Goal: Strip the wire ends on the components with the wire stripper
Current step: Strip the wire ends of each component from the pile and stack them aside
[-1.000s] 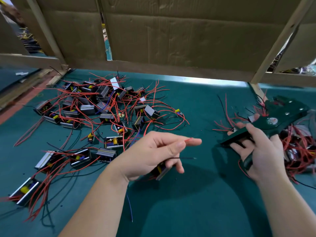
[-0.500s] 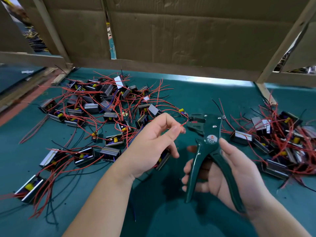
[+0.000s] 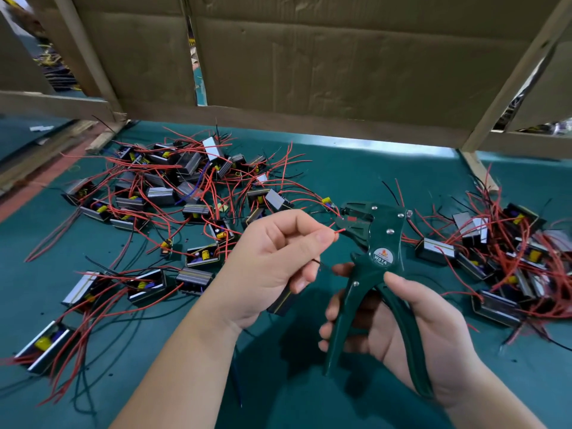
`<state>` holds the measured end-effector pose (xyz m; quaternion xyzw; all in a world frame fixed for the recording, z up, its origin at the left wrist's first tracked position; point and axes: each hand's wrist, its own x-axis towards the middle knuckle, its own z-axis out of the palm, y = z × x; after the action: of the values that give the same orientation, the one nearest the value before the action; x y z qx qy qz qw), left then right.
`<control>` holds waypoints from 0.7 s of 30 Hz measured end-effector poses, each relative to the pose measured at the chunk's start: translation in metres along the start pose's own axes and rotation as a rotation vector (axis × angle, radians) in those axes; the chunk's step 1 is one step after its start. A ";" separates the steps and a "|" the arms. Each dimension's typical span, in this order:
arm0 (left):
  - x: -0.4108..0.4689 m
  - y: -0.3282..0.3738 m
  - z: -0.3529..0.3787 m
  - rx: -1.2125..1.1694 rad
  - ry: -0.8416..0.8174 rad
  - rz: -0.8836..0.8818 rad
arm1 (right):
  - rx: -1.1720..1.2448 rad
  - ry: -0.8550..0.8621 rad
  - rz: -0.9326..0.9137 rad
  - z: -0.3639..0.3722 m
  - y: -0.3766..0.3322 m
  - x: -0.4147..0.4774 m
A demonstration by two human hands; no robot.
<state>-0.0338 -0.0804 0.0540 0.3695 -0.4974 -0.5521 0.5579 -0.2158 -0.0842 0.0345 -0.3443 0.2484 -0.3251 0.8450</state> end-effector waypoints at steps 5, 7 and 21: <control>0.002 -0.002 0.002 0.082 0.133 -0.046 | 0.005 -0.108 0.000 0.003 -0.002 -0.006; 0.001 -0.001 0.001 0.089 0.114 -0.042 | 0.003 -0.203 0.028 0.003 -0.005 -0.008; -0.001 0.001 -0.013 0.241 0.157 0.086 | -0.176 -0.208 0.087 -0.007 -0.011 -0.014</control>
<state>-0.0210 -0.0807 0.0520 0.4543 -0.5303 -0.4332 0.5699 -0.2342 -0.0831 0.0411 -0.4377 0.2019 -0.2276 0.8461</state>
